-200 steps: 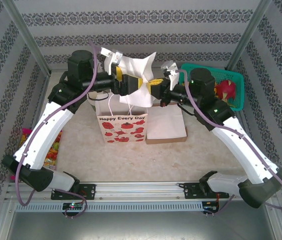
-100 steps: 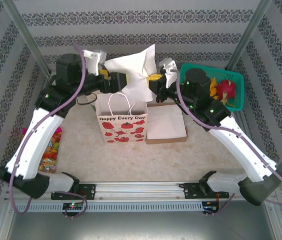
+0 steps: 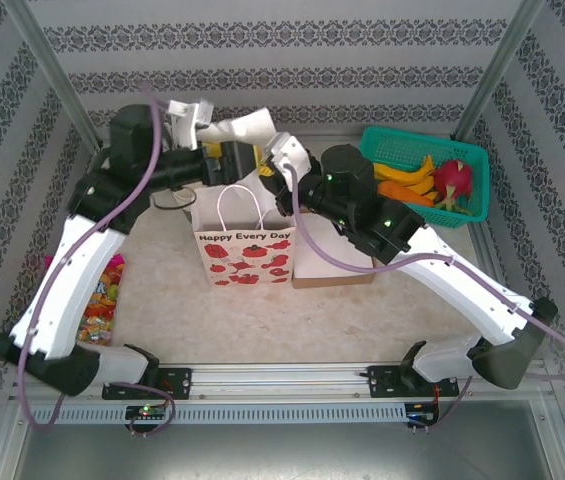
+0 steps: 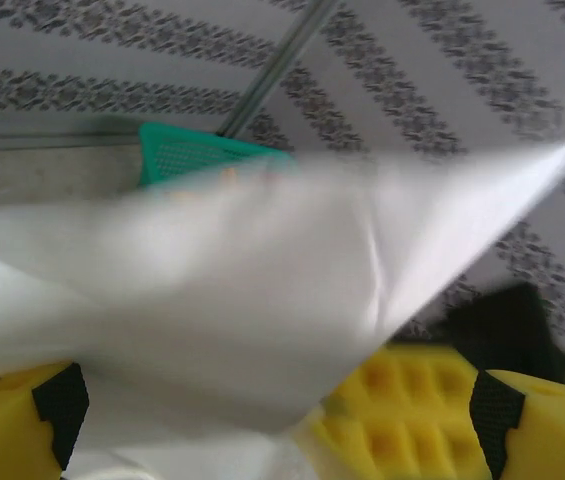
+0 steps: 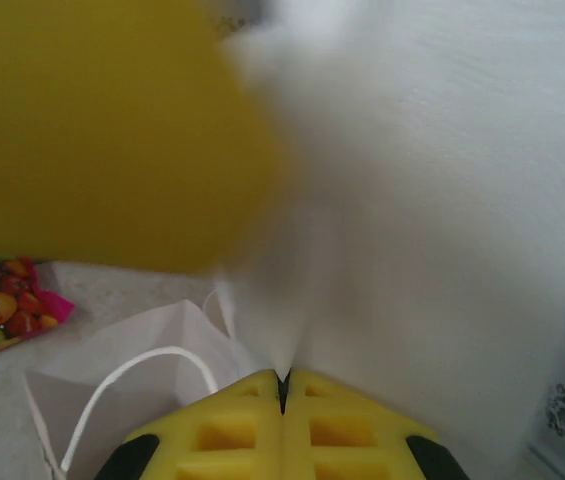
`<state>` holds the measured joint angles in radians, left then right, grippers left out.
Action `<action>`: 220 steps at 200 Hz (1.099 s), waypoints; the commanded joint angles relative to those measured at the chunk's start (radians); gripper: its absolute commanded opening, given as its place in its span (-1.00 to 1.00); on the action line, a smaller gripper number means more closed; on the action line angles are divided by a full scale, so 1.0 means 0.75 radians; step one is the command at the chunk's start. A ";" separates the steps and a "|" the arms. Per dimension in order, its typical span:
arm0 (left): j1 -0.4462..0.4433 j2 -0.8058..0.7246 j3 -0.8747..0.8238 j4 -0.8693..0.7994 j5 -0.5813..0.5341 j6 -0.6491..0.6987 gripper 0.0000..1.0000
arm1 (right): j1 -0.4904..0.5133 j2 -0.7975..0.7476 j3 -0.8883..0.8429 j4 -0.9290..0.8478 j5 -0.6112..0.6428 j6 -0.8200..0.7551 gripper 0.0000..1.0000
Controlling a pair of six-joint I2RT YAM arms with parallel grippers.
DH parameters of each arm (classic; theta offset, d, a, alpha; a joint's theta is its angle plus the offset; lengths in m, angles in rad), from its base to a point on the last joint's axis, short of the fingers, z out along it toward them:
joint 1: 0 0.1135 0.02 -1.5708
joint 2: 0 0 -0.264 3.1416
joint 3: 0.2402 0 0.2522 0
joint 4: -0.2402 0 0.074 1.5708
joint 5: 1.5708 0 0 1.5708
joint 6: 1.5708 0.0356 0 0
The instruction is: Pack the takeout coffee
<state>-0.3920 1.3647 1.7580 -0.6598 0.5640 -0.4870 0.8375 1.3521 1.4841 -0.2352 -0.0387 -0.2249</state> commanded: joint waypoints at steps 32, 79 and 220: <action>-0.020 -0.004 0.084 -0.150 -0.242 0.041 0.91 | 0.050 0.039 0.079 -0.034 -0.022 -0.134 -1.00; -0.020 -0.008 0.073 -0.119 -0.257 0.092 0.78 | 0.055 0.082 0.143 -0.152 -0.178 -0.142 -1.00; -0.016 -0.013 0.141 -0.110 -0.183 0.348 -1.00 | -0.024 -0.021 0.077 -0.153 -0.253 0.040 0.09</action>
<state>-0.3992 1.3743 1.8263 -0.7513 0.3733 -0.3614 0.8635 1.4101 1.5642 -0.3855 -0.2100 -0.2874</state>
